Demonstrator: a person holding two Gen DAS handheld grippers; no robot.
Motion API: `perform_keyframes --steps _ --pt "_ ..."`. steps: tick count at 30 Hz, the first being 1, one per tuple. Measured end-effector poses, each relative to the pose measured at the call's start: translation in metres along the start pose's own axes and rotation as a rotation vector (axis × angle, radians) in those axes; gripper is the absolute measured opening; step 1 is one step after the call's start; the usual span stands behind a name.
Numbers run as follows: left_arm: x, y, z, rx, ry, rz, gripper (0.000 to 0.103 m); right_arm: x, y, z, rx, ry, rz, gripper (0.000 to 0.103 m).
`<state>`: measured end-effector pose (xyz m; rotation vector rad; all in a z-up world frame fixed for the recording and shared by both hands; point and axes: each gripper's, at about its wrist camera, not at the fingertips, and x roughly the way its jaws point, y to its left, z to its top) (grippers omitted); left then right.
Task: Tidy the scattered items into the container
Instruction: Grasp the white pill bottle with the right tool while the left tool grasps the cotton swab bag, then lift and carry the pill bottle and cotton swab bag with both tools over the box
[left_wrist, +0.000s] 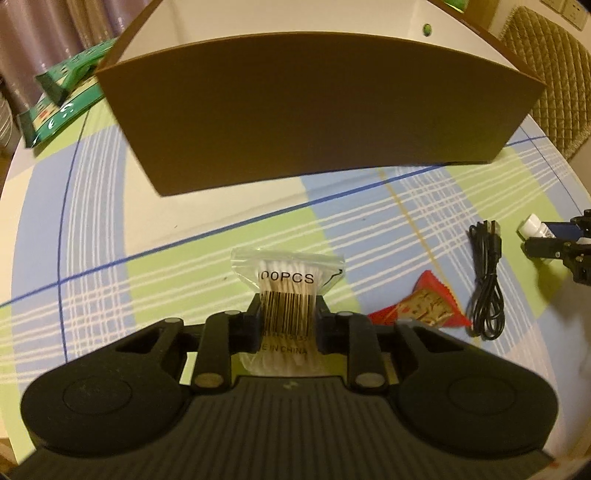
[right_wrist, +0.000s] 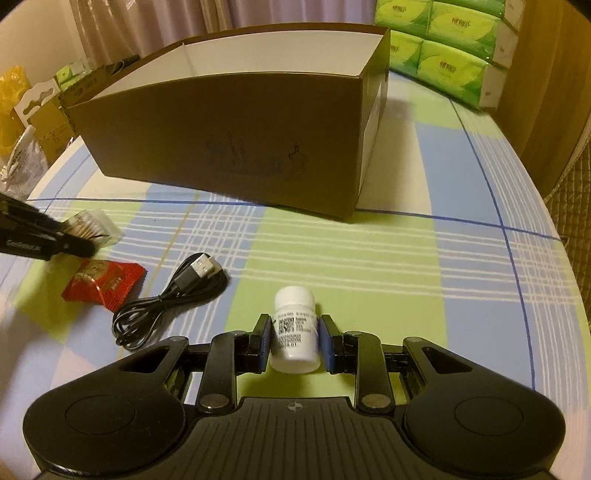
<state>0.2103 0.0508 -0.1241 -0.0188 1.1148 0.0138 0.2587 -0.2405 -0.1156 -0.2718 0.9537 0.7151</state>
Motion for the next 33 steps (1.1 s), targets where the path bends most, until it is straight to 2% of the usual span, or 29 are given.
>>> perform_keyframes --steps 8,12,23,29,33 --pt "0.001 0.001 0.001 -0.012 0.004 0.018 0.022 0.008 0.01 0.008 -0.064 0.043 -0.049 0.024" --pt "-0.002 0.0 -0.003 -0.008 0.001 0.019 0.021 0.006 0.014 0.003 -0.046 0.037 -0.059 0.024" --pt "-0.015 -0.003 -0.018 -0.001 0.01 0.019 0.02 -0.008 0.023 -0.009 -0.006 0.06 -0.005 0.024" --pt "-0.037 -0.003 -0.022 -0.003 -0.029 0.013 0.02 -0.013 0.027 -0.011 0.006 0.068 0.022 0.024" --pt "-0.056 -0.001 -0.019 -0.012 -0.072 0.013 0.02 -0.024 0.031 -0.004 0.002 0.041 0.046 0.024"
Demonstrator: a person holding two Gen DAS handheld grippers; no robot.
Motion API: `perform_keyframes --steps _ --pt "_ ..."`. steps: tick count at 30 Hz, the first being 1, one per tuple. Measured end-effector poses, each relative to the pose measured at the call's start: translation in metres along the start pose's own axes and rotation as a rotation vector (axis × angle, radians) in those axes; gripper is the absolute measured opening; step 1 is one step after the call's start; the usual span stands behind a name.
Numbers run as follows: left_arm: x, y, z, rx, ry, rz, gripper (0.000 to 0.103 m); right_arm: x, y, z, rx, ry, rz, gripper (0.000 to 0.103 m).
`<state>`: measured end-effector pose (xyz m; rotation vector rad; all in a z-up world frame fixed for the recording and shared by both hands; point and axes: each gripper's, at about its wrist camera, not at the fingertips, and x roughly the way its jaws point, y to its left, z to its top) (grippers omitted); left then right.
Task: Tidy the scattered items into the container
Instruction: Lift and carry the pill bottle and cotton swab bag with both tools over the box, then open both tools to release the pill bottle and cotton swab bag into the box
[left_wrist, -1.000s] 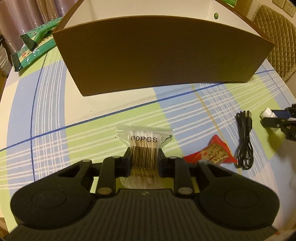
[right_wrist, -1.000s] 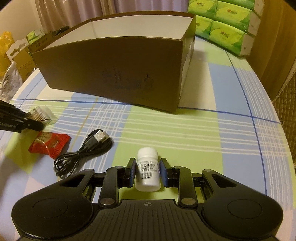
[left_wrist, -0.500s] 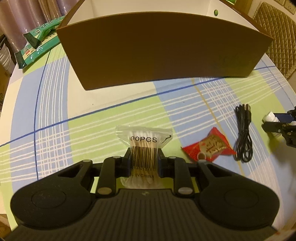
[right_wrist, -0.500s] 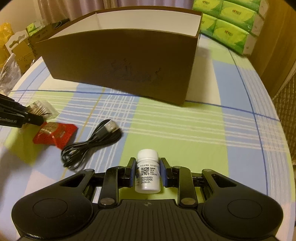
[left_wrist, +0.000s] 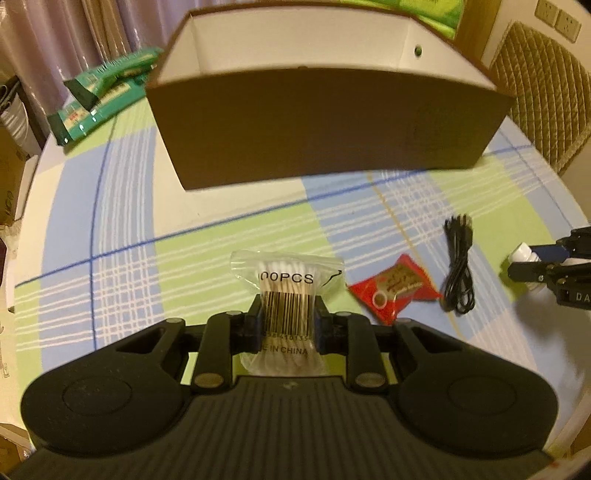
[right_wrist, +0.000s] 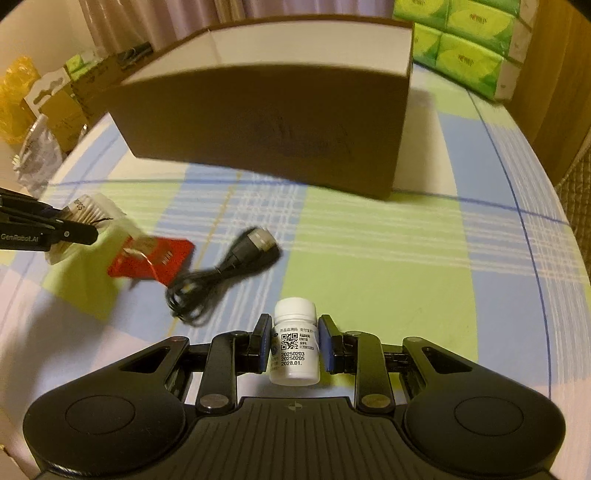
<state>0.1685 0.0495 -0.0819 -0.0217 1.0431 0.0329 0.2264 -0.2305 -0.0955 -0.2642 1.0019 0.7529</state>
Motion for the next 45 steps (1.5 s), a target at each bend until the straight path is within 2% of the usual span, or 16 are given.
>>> perform_keyframes --steps 8,14,20,23,30,37,45 --pt "-0.032 0.001 0.017 0.0 -0.084 -0.018 0.02 -0.023 0.021 0.03 -0.022 -0.087 0.113 0.024" --pt "-0.047 -0.006 0.045 0.011 -0.157 -0.053 0.02 -0.036 0.04 0.066 -0.059 -0.166 0.195 0.024" --pt "-0.047 -0.006 0.089 0.038 -0.216 -0.064 0.02 -0.042 0.039 0.112 -0.079 -0.252 0.201 0.024" --pt "-0.041 -0.007 0.115 0.052 -0.234 -0.064 0.02 -0.035 0.034 0.136 -0.075 -0.262 0.196 0.024" --pt "-0.015 0.001 0.172 0.063 -0.226 -0.068 0.02 -0.004 0.017 0.189 -0.062 -0.258 0.17 0.024" --pt "0.033 0.011 0.223 0.084 -0.164 -0.043 0.02 0.034 -0.006 0.231 -0.06 -0.216 0.136 0.024" --pt "0.095 0.021 0.257 0.086 -0.087 0.003 0.02 0.086 -0.031 0.264 -0.017 -0.146 0.1 0.024"
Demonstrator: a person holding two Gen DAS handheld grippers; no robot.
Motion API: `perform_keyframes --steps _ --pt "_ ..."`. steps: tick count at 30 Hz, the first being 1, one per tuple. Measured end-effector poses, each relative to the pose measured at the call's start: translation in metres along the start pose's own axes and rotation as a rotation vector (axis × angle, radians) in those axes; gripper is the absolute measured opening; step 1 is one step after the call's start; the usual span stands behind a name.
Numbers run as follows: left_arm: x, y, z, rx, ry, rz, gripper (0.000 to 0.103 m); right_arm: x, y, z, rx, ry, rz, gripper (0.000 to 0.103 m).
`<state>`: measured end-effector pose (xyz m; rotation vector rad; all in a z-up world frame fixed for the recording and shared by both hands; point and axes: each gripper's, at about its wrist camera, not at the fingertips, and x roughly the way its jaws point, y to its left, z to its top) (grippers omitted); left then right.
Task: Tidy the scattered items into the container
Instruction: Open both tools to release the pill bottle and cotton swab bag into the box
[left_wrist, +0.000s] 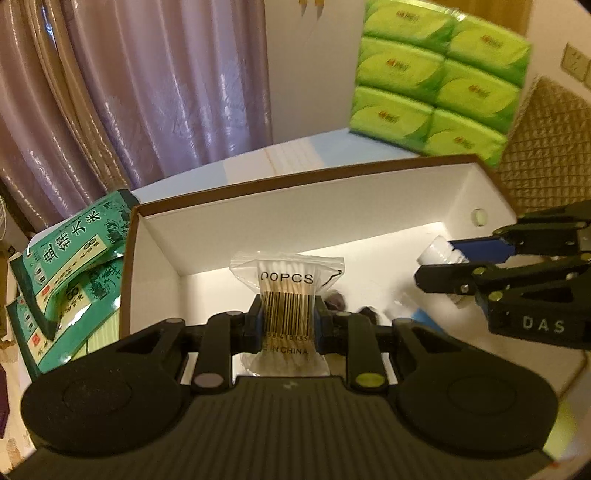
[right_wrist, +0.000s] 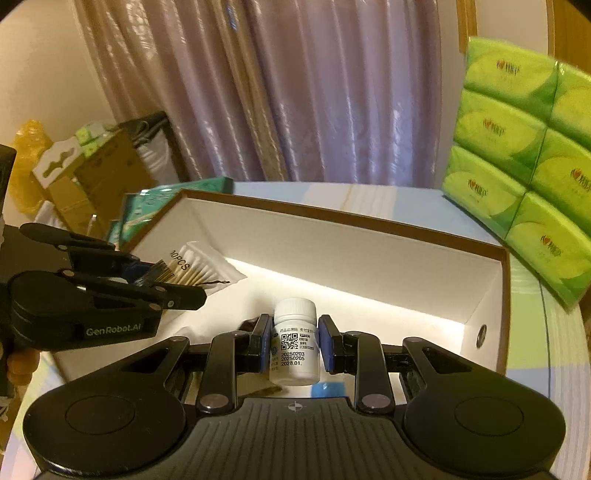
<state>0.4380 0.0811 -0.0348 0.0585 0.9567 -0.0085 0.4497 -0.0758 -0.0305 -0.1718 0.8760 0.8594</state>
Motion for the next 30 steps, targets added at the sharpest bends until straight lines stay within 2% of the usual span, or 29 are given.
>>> perform_keyframes --steps 6,17,22,29,30 --pt "0.036 0.003 0.007 0.001 0.057 -0.013 0.02 0.037 -0.019 0.008 0.026 0.076 -0.038 0.024" --pt "0.075 0.004 0.011 0.024 0.122 -0.002 0.02 0.065 -0.028 0.011 0.032 0.11 -0.045 0.024" --pt "0.085 0.002 0.013 0.056 0.138 0.028 0.021 0.073 -0.034 0.009 0.047 0.122 -0.042 0.024" --pt "0.089 0.007 0.014 0.001 0.138 0.055 0.03 0.076 -0.036 0.01 0.056 0.118 -0.037 0.024" --pt "0.089 0.008 0.014 -0.003 0.139 0.056 0.034 0.076 -0.036 0.01 0.057 0.116 -0.037 0.024"
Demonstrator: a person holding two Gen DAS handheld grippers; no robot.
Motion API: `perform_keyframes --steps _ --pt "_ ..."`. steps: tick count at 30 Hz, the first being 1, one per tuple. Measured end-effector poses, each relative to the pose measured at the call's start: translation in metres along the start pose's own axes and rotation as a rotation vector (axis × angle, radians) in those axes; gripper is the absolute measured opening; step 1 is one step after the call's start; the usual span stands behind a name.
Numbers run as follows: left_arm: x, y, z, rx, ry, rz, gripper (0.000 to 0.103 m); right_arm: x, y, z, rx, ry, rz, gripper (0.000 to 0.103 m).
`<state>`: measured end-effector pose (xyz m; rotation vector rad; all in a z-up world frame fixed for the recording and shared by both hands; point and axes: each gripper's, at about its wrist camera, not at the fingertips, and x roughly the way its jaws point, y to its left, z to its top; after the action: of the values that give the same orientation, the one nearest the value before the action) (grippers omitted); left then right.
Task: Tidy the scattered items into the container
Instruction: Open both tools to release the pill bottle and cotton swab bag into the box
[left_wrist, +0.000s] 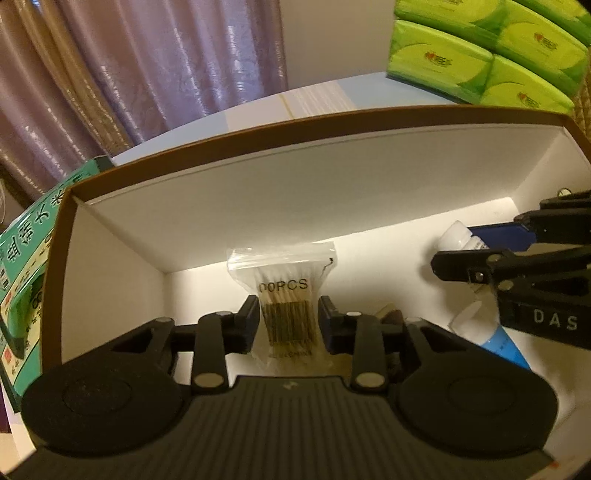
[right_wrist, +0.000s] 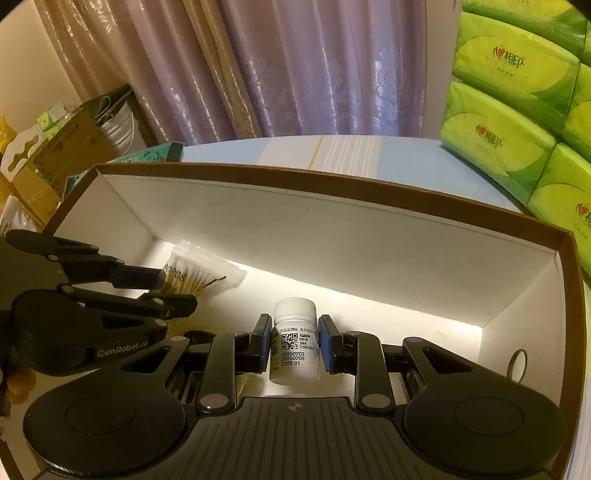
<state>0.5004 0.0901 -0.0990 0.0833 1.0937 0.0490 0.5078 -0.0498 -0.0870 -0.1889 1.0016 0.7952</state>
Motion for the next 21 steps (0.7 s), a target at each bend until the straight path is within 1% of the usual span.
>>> perform_keyframes --steps 4,8,9,11,12,14,16,17,18,19,21 --pt "-0.003 0.001 -0.001 0.005 -0.004 -0.002 0.038 0.002 0.001 0.001 0.002 -0.007 0.003 0.024" --pt "-0.009 0.001 -0.002 0.006 -0.012 0.003 0.051 0.0 0.004 0.0 -0.003 -0.026 0.015 0.025" --pt "-0.011 0.001 -0.002 0.006 -0.015 0.004 0.054 -0.001 0.005 0.0 -0.005 -0.031 0.011 0.026" --pt "-0.016 0.002 -0.003 0.003 -0.022 0.002 0.058 -0.003 0.007 0.0 -0.018 -0.044 -0.021 0.052" --pt "-0.018 0.002 -0.003 0.0 -0.024 0.002 0.061 -0.006 0.008 -0.001 -0.027 -0.059 -0.029 0.072" --pt "-0.023 0.003 -0.005 -0.005 -0.027 -0.001 0.067 -0.012 0.01 -0.003 -0.048 -0.074 -0.035 0.074" --pt "-0.027 0.003 -0.006 -0.002 -0.033 -0.002 0.07 -0.017 0.011 -0.004 -0.061 -0.068 -0.035 0.074" --pt "-0.029 0.003 -0.007 -0.003 -0.032 0.001 0.075 -0.02 0.012 -0.005 -0.066 -0.067 -0.039 0.075" --pt "-0.03 0.003 -0.009 -0.005 -0.031 0.006 0.081 -0.023 0.013 -0.006 -0.072 -0.069 -0.047 0.077" --pt "-0.032 0.003 -0.01 -0.009 -0.032 0.01 0.082 -0.027 0.014 -0.007 -0.076 -0.076 -0.056 0.082" --pt "-0.035 0.003 -0.012 -0.011 -0.032 0.006 0.084 -0.034 0.014 -0.009 -0.074 -0.095 -0.058 0.089"
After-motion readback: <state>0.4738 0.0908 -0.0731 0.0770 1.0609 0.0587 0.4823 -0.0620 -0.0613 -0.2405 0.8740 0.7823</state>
